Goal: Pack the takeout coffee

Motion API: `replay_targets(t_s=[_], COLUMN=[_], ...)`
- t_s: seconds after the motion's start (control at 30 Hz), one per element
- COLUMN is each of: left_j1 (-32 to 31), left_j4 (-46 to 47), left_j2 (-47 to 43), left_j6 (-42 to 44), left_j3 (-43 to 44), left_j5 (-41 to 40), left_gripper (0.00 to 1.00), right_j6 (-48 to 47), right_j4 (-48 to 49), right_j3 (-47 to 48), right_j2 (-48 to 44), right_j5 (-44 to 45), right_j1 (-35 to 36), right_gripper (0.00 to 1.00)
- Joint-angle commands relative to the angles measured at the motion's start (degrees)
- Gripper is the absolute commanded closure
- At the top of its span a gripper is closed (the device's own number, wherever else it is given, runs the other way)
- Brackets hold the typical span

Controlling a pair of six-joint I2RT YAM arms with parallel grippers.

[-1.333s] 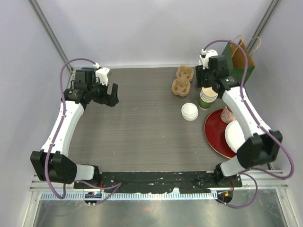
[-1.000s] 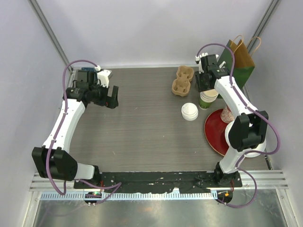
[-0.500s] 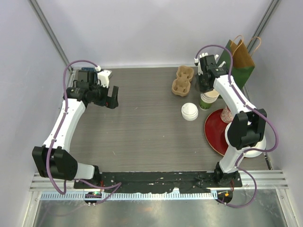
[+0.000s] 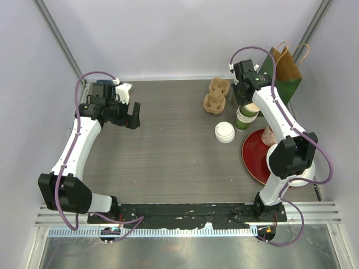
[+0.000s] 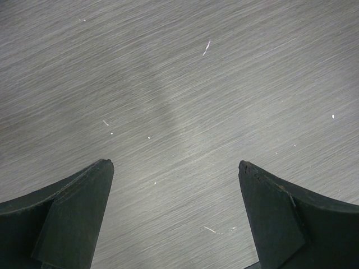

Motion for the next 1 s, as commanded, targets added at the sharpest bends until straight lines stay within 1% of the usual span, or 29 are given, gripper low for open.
replay_targets(t_s=[0.0, 0.1, 0.17, 0.23, 0.27, 0.3, 0.37, 0.47, 0.5, 0.53, 0.6, 0.63, 0.67, 0.73, 0.83, 0.97], left_j1=[-0.05, -0.05, 0.04, -0.05, -0.05, -0.05, -0.05, 0.13, 0.04, 0.13, 0.3, 0.65, 0.83, 1.27, 1.97, 3.2], left_j4=[-0.55, -0.55, -0.64, -0.64, -0.72, -0.64, -0.72, -0.55, -0.46, -0.29, 0.06, 0.15, 0.24, 0.77, 1.65, 2.44], left_j2=[-0.85, -0.94, -0.76, -0.58, -0.5, -0.41, -0.5, -0.5, -0.58, -0.5, -0.58, -0.5, -0.58, -0.58, -0.5, -0.15], left_j6=[0.95, 1.12, 1.12, 0.86, 0.77, 0.77, 0.68, 0.33, 0.24, 0.07, -0.46, -0.63, -1.16, -1.43, -2.04, -2.57], left_j3=[1.4, 1.75, 2.1, 2.37, 2.72, 2.81, 2.99, 2.72, 2.72, 2.55, 2.28, 2.2, 2.02, 1.5, 0.88, 0.26], left_j5=[1.37, 1.28, 1.11, 0.75, 0.58, 0.23, -0.3, -1.97, -2.58, -3.8, -5.04, -6.18, -6.63, -8.38, -10.58, -11.64], left_gripper=[0.02, 0.01, 0.02, 0.01, 0.01, 0.01, 0.0, 0.0, 0.0, 0.0, 0.0, 0.0, 0.0, 0.0, 0.0, 0.0], right_j6=[-1.12, -1.82, -3.49, -5.32, -6.12, -6.74, -8.58, -10.86, -11.57, -12.19, -14.9, -16.14, -17.71, -20.53, -21.86, -22.39], right_j4=[-2.14, -2.41, -2.67, -3.03, -3.03, -2.68, -2.06, 0.39, 2.49, 3.9, 7.5, 8.22, 8.48, 8.84, 7.88, 9.27], right_j3=[3.79, 6.59, 10.8, 14.06, 17.12, 18.46, 21.09, 20.15, 19.01, 17.61, 12.77, 11.45, 9.61, 8.89, 10.2, 11.35], right_j2=[-2.51, -3.74, -4.62, -5.06, -5.41, -5.59, -5.94, -6.29, -6.64, -6.55, -5.77, -4.81, -3.84, 0.46, 6.95, 11.72], right_j5=[5.04, 6.8, 8.55, 10.22, 10.93, 11.98, 12.08, 7.53, 2.81, -0.55, -6.0, -10.38, -11.64, -12.79, -13.67, -17.27], right_j1=[0.94, 1.99, 3.4, 6.55, 7.61, 10.32, 12.97, 17.89, 19.04, 21.48, 24.04, 26.67, 28.26, 31.24, 33.01, 34.51], right_gripper=[0.99, 0.99, 0.99, 0.99, 0.99, 0.99, 0.99, 0.99, 0.99, 0.99, 0.99, 0.99, 0.99, 0.99, 0.99, 0.99])
